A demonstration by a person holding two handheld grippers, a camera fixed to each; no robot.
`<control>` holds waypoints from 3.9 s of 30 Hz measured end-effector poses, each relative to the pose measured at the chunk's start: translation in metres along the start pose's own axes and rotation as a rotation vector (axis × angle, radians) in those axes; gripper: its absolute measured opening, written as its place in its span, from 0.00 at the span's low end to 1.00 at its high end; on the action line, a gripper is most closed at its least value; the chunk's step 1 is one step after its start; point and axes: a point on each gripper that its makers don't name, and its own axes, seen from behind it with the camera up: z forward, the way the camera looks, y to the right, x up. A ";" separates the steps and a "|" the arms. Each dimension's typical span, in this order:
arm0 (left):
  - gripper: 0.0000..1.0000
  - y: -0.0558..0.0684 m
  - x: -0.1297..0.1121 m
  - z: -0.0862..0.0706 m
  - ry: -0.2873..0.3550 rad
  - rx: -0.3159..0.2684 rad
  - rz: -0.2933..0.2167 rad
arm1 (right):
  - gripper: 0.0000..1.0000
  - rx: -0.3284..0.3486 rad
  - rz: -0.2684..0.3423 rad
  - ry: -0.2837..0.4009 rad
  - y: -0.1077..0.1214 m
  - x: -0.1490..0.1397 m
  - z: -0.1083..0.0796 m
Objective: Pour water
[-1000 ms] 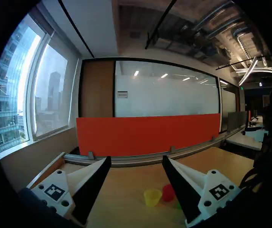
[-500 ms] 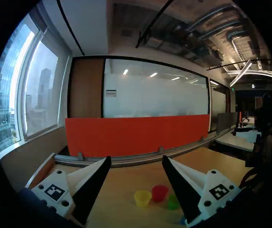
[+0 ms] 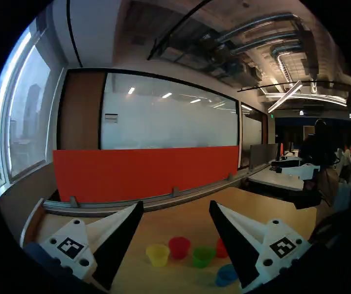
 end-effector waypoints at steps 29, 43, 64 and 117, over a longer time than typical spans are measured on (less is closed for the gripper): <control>1.00 0.024 -0.032 0.005 -0.059 -0.137 0.011 | 0.99 0.054 -0.012 -0.033 -0.006 -0.008 0.009; 1.00 0.020 -0.045 0.006 -0.103 -0.143 0.039 | 0.99 0.087 -0.015 -0.070 -0.016 -0.020 0.007; 1.00 0.022 -0.096 0.010 -0.240 -0.210 0.118 | 0.99 0.213 -0.072 -0.228 -0.041 -0.075 -0.008; 1.00 0.007 -0.164 0.055 -0.341 -0.237 0.113 | 0.99 0.515 -0.154 -0.455 -0.108 -0.210 0.004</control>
